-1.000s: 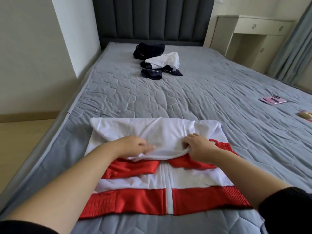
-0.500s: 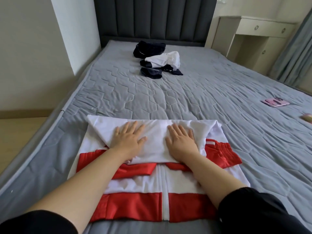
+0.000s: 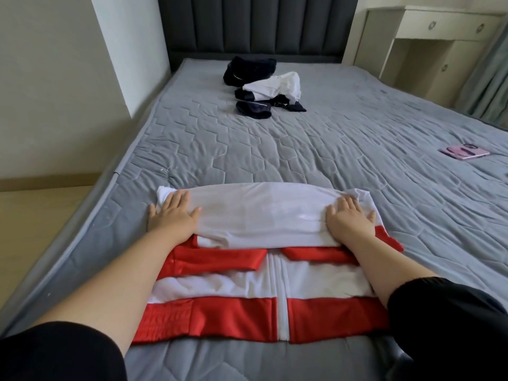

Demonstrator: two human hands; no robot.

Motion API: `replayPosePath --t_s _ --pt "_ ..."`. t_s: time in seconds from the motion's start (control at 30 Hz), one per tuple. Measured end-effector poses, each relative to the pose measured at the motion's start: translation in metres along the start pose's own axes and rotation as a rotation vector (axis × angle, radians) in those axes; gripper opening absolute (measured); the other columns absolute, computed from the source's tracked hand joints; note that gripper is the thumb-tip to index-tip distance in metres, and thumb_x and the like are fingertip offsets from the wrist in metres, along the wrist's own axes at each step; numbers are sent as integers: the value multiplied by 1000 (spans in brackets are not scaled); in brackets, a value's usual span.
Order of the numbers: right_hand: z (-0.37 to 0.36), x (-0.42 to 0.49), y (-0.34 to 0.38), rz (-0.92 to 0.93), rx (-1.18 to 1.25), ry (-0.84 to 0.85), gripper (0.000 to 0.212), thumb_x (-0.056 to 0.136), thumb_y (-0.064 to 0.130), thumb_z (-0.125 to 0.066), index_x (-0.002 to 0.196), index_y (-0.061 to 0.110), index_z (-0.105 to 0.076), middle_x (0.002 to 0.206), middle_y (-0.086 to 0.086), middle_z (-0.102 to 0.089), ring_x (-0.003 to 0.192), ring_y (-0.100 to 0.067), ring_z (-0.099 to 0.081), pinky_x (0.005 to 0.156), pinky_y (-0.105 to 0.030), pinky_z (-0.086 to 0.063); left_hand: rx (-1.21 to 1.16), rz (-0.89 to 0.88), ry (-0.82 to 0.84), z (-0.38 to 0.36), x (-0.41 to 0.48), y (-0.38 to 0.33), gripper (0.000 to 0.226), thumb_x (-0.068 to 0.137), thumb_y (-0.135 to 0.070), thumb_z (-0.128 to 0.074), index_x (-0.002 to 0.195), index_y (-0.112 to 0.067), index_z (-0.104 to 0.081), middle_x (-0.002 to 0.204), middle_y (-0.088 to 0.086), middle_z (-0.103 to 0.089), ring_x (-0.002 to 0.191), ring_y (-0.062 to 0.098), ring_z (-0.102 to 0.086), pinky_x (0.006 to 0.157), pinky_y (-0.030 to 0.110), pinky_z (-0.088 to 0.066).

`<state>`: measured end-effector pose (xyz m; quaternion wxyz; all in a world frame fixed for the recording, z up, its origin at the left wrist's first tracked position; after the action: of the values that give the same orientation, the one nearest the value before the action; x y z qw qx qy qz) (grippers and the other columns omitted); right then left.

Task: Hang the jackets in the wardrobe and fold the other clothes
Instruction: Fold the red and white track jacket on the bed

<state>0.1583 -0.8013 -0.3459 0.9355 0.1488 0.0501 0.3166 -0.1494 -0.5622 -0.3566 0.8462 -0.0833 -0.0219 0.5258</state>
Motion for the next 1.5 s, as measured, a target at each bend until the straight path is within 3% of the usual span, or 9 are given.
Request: replayPosePath --t_s 0.23,0.4,0.53,0.63,0.8,0.97,1.1,1.3,1.5 --pt "24 8 -28 -319 623 -201 47 89 26 -49 127 0 -46 129 -20 -52 117 -33 -49 94 -34 -36 -554 261 -510 45 -13 36 46 84 -25 -60 124 -6 -51 128 23 -49 117 38 -45 92 46 -38" --pt "19 15 -35 -487 875 -163 28 89 32 -52 102 8 -52 85 -8 -53 83 -29 -54 74 -34 -42 -881 510 -217 30 0 55 35 88 -41 -51 86 -8 -62 78 15 -62 71 30 -60 68 34 -44" --pt "20 16 -41 -492 949 -264 21 88 27 -58 76 10 -52 66 -1 -50 70 -22 -50 68 -30 -38 -1036 510 -271 22 6 49 23 86 -32 -56 86 -10 -62 86 15 -66 75 29 -62 71 36 -48" --pt "20 17 -40 -408 862 -274 27 90 25 -55 70 7 -57 63 -4 -52 72 -23 -52 69 -28 -37 -1029 555 -184 26 10 45 32 91 -36 -52 98 -5 -61 77 14 -60 65 27 -57 61 31 -45" --pt "32 17 -27 -273 681 -225 30 87 30 -56 69 6 -56 63 -4 -52 65 -22 -49 59 -30 -34 -596 220 -285 71 10 18 31 90 -26 -52 106 -3 -66 108 23 -64 100 37 -58 72 30 -37" --pt "58 11 -12 -160 423 -320 26 82 18 -49 60 9 -38 65 -7 -43 63 -26 -42 47 -26 -21 -804 294 76 44 -16 5 40 92 -45 -53 91 -5 -60 65 11 -59 54 22 -57 50 22 -38" --pt "53 8 3 -224 286 -29 30 82 33 -52 76 5 -49 65 -7 -49 60 -25 -51 47 -24 -29 -834 271 406 22 -29 -5 32 89 -43 -60 85 -11 -57 58 5 -59 34 12 -54 35 16 -39" --pt "33 -10 -3 -409 464 422 58 83 54 -62 103 0 -53 88 -18 -63 82 -34 -65 71 -39 -54 -1147 240 369 24 -24 -9 8 86 -14 -66 90 -11 -59 75 7 -66 68 20 -63 50 29 -51" --pt "16 -20 4 -418 756 550 61 75 29 -78 124 4 -50 114 -17 -63 97 -31 -63 82 -43 -54 -1267 272 297 19 -21 -14 37 74 17 -63 107 1 -59 87 13 -68 82 28 -64 72 39 -55"
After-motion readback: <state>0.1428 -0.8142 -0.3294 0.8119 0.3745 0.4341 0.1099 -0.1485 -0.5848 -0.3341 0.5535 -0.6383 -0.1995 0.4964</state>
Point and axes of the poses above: each hand's wrist, its own x-axis towards the middle knuckle, its own z-axis out of the back of the hand, y = z × x, the point moved 7 cm from there along x, towards the middle knuckle
